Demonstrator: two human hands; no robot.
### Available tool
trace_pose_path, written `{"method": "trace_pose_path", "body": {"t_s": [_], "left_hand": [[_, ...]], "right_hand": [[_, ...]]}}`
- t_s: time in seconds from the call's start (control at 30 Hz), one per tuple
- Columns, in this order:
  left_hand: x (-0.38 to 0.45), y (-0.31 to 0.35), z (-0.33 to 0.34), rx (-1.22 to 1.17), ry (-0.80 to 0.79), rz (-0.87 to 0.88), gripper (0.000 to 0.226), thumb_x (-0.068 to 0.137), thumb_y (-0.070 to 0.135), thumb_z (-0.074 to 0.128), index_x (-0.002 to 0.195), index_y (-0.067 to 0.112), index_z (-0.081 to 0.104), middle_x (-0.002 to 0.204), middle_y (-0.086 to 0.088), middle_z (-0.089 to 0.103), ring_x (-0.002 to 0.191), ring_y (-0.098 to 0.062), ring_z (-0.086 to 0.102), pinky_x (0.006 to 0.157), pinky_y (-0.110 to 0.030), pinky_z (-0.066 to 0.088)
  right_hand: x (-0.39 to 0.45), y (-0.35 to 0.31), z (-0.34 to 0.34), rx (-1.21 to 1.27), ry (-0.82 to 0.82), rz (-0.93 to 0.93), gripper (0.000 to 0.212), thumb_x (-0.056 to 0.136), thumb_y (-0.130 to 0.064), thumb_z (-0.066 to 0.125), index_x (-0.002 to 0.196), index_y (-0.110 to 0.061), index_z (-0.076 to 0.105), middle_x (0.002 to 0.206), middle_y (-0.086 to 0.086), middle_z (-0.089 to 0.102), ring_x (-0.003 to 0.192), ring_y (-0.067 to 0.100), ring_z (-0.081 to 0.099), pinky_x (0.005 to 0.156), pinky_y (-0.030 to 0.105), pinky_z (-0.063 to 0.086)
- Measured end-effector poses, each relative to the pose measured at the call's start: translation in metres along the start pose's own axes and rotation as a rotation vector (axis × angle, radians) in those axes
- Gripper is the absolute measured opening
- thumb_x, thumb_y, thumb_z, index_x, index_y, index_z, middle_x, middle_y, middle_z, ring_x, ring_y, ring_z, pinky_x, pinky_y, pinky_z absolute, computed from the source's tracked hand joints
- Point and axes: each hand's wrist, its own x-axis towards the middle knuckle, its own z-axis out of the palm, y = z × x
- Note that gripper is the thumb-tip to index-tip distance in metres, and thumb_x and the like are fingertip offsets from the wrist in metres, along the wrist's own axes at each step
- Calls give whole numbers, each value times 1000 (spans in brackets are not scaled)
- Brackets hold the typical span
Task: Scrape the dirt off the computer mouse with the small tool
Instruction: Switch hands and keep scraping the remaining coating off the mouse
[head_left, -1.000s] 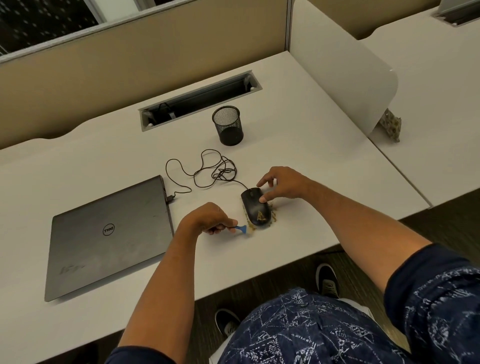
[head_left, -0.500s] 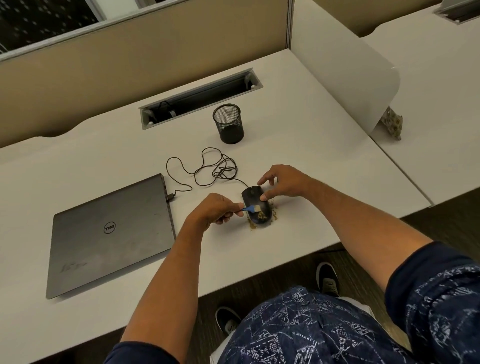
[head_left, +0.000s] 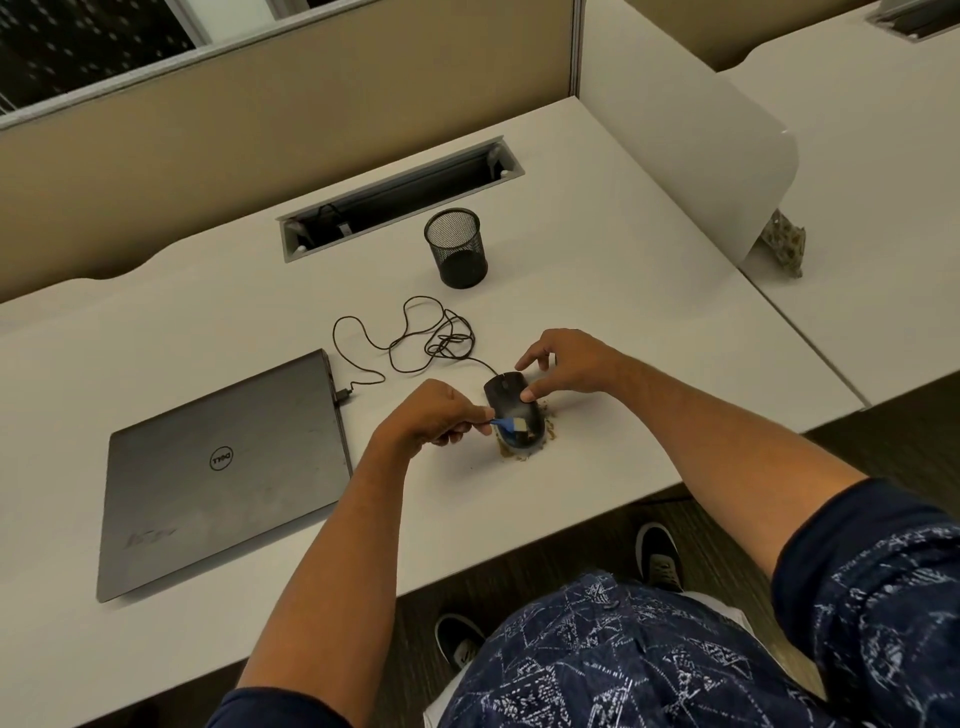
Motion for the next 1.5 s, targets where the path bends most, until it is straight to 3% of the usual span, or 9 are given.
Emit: {"method": "trace_pose_path", "body": {"t_s": [0.17,0.3,0.47,0.63,0.93,1.2,1.5], "left_hand": [[2,4,8,22,102,81,23,86,26,80,82,3,82,51,-2,57,47,-11,46,47,-20,36],[2,10,16,144,55,139,24,85,24,80,82,1,82,51,1,63,44,-5,50,47,-14,40],[2,18,20,347,-27,68,25,84,25,79,85,0,81,54,2,66,45,-3,57,53,-16,44],[1,19,14,232,36,123,24,85,24,81,82,0,81,49,2,64,38,-2,50,41,-10,36],[-7,20,1,391,-50,-2,20,86,27,80,79,7,81,54,3,64,44,-4,55,46,-16,37],[-9,8,-8,63,35,96,21,85,32,81,81,11,84,58,-4,59,50,-8,52,50,-20,34],[-6,6,-4,356,2,-37,20,89,26,77,82,8,81,54,5,64,44,-3,52,45,-11,36]], "right_hand": [[1,1,-1,-2,0,-5,54,67,-44,89,116,-27,73,98,-7,57,95,14,54,83,34,47],[4,3,1,-10,6,-8,54,65,-47,89,114,-30,73,97,-8,58,91,12,54,81,33,49],[7,7,4,-8,18,4,54,63,-51,89,111,-34,73,94,-12,57,86,9,54,72,27,45],[8,8,5,-8,23,9,52,63,-51,89,110,-35,73,96,-11,58,88,9,54,72,27,46],[6,7,6,7,21,15,52,67,-46,89,114,-30,73,100,-7,59,94,13,55,73,26,43],[4,7,4,13,16,8,52,67,-46,89,113,-31,73,104,-4,60,96,14,55,80,31,47],[3,6,4,25,7,19,52,68,-46,88,115,-29,73,103,-4,60,96,15,56,81,30,48]]}}
